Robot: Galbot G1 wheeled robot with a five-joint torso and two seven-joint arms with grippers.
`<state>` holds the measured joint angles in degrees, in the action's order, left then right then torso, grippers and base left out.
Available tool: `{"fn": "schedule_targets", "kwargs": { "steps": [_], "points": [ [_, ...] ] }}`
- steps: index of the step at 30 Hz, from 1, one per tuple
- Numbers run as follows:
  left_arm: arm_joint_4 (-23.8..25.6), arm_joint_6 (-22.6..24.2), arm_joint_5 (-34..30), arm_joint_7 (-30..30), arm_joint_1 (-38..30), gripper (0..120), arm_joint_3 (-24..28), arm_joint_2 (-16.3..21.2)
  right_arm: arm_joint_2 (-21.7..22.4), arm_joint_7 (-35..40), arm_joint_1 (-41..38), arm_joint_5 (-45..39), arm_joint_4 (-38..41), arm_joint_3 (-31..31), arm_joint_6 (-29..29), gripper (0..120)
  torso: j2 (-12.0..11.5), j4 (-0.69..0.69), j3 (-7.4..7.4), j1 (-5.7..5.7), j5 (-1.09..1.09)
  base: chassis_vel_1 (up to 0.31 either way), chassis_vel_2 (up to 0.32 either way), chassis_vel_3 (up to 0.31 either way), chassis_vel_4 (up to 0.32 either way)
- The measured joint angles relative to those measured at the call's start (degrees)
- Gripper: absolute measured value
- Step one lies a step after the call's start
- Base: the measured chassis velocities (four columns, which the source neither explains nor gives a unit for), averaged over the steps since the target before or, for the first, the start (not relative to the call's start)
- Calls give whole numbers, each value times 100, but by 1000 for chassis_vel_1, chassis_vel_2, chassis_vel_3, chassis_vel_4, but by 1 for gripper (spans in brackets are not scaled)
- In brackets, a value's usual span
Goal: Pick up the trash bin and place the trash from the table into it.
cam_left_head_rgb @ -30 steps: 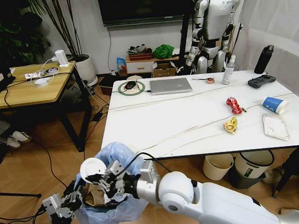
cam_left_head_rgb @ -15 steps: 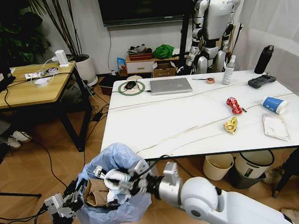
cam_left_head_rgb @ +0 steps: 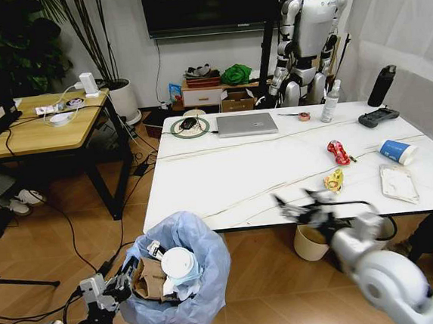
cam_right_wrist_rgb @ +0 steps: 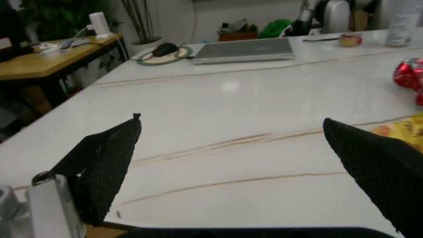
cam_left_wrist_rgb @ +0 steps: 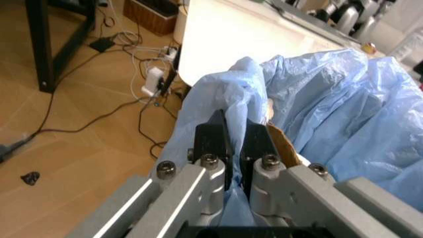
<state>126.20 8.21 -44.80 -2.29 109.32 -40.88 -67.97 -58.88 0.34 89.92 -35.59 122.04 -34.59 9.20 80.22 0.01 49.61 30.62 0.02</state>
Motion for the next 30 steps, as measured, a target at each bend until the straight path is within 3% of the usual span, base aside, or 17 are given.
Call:
{"fn": "schedule_targets", "kwargs": {
  "steps": [2,7,19,30],
  "points": [
    [-23,-3,21,-14,6,0,36,21,-105,-216,154,105,-49,-146,-180,100,0,0,0,0,0,0,0,0,0],
    [-148,-68,56,-84,6,0,242,148,-1318,-1200,1116,920,-413,-965,-1267,100,0,-2,0,-1,-1,0,0,0,0],
    [-498,-299,215,-247,101,0,672,164,-2806,-2251,994,1686,-957,-1387,-2222,100,0,0,0,0,-2,0,0,0,0],
    [-526,-435,217,-326,170,0,666,77,-3194,-2443,744,1780,-1296,-1362,-2434,100,0,0,0,0,-2,0,0,0,0]
  ]
}}
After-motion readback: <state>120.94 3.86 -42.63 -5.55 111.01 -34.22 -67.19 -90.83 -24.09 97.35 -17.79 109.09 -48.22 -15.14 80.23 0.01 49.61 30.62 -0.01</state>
